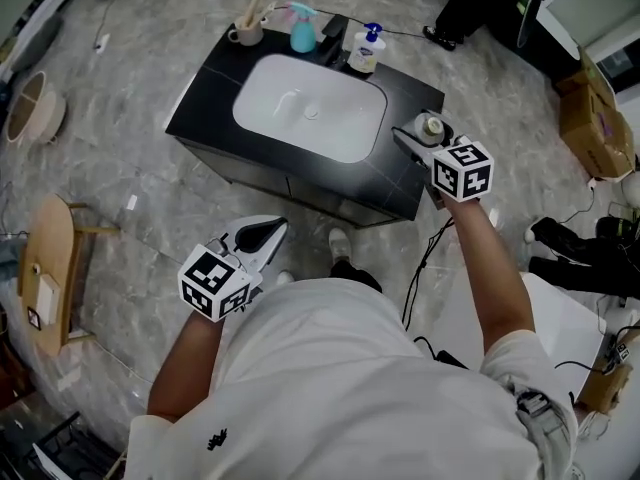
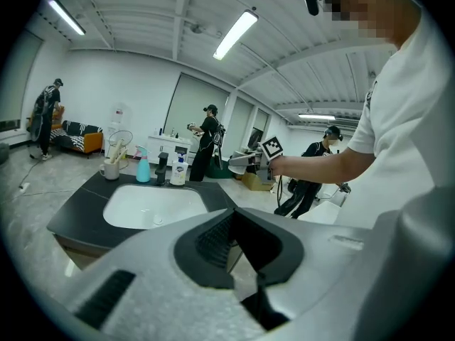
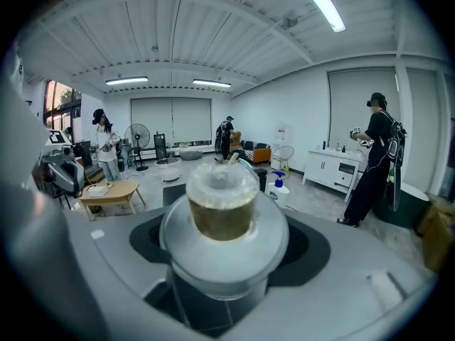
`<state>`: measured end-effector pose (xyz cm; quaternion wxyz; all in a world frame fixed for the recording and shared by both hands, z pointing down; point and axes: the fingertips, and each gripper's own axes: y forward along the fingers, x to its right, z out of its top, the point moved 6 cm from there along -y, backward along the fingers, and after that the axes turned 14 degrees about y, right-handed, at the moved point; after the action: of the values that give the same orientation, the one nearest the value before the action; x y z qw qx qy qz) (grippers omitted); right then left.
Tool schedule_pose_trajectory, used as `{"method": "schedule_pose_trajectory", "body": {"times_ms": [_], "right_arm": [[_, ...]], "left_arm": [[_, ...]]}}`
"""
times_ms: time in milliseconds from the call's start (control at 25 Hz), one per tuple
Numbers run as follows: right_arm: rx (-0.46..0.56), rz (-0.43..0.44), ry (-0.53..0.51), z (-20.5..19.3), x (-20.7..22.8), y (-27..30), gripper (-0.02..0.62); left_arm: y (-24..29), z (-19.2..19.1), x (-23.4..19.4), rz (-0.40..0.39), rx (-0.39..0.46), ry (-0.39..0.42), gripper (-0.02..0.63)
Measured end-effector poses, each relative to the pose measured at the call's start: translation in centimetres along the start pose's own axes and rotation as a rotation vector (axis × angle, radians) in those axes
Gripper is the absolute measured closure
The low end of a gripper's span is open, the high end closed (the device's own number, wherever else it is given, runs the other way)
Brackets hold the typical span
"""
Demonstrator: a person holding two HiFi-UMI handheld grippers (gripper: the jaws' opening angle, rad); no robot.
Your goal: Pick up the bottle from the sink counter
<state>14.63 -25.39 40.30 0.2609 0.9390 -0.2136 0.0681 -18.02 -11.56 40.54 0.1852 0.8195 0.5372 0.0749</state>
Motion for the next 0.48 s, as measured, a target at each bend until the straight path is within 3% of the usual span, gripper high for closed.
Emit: {"method": "schedule_pose_trajectory", "body": {"times_ms": [480], "right_arm": [[-0.003,0.036,-0.001,-3.4,-11.1,-7.8,0.239]], "left_arm": [[-5.2,-3.7,4.4,-0.084,-0.002,0.021,0.600]]}}
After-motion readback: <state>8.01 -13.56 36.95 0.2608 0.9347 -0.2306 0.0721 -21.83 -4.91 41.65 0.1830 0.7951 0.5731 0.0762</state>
